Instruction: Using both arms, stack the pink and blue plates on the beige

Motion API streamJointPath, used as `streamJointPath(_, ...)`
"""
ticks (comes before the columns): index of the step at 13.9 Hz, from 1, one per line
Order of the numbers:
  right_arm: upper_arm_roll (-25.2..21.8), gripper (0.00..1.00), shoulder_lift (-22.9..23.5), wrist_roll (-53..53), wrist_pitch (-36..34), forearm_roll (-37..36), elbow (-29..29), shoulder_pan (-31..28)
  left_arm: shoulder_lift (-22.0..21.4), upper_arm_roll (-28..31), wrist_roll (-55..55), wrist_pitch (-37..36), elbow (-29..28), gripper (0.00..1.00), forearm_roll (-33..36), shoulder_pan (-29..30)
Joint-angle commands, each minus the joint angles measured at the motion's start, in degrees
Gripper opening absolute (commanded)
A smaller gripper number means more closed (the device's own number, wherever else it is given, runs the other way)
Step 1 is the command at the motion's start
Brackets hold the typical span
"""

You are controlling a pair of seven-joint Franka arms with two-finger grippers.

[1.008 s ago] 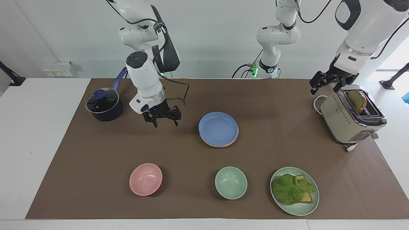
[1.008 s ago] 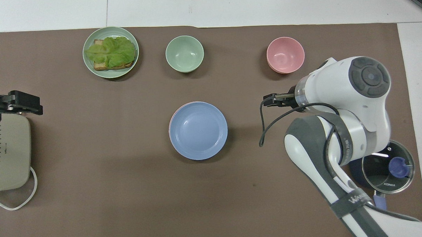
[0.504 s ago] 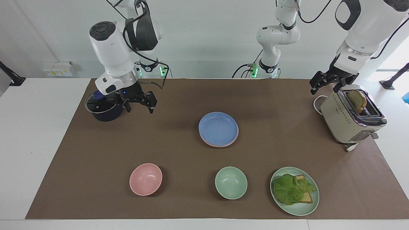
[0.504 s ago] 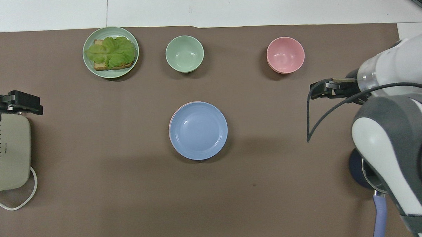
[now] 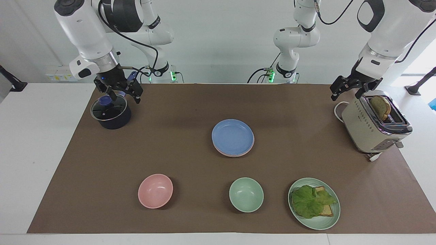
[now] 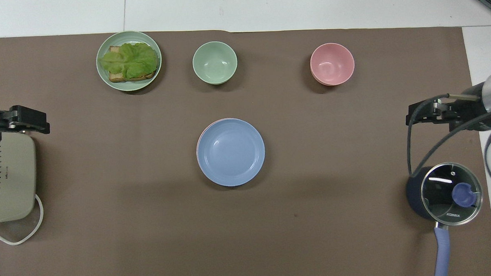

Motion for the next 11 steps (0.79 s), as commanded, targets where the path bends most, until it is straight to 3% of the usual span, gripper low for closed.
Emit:
streamJointPath(1, 0.3, 1.0, -0.9, -2.6, -2.5, -1.4, 1.3, -3.3, -0.2, -0.3, 0.2, -0.8, 0.1, 1.0, 0.8, 0.5)
streamJointPath(6, 0.9, 1.0, -1.0, -2.7, -10.5, -4.6, 9.0, -3.6, -0.2, -0.3, 0.2, -0.8, 0.1, 1.0, 0.8, 0.5)
streamJointPath(11, 1.4, 1.0, -2.5, -5.5, -9.6, -4.4, 7.2, -2.7, -0.2, -0.4, 0.2, -0.8, 0.1, 1.0, 0.8, 0.5)
